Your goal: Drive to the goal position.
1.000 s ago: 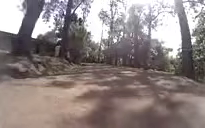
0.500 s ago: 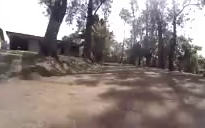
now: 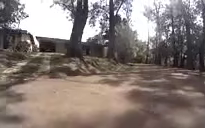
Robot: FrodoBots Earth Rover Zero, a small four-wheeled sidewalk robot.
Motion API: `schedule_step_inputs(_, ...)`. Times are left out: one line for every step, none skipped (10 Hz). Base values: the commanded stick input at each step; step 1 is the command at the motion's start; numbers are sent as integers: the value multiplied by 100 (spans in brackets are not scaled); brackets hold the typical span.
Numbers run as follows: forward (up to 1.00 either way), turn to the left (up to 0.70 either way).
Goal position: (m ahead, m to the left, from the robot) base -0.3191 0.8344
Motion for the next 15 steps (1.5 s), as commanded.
schedule_step_inputs(0,45)
schedule_step_inputs(0,45)
schedule_step_inputs(0,45)
schedule_step_inputs(0,45)
schedule_step_inputs(0,45)
schedule_step_inputs(0,45)
schedule_step_inputs(0,45)
schedule_step_inputs(0,45)
schedule_step_inputs(0,45)
schedule_step_inputs(0,45)
schedule_step_inputs(0,45)
schedule_step_inputs(0,45)
schedule_step_inputs(0,45)
schedule_step_inputs(0,45)
schedule_step_inputs(0,45)
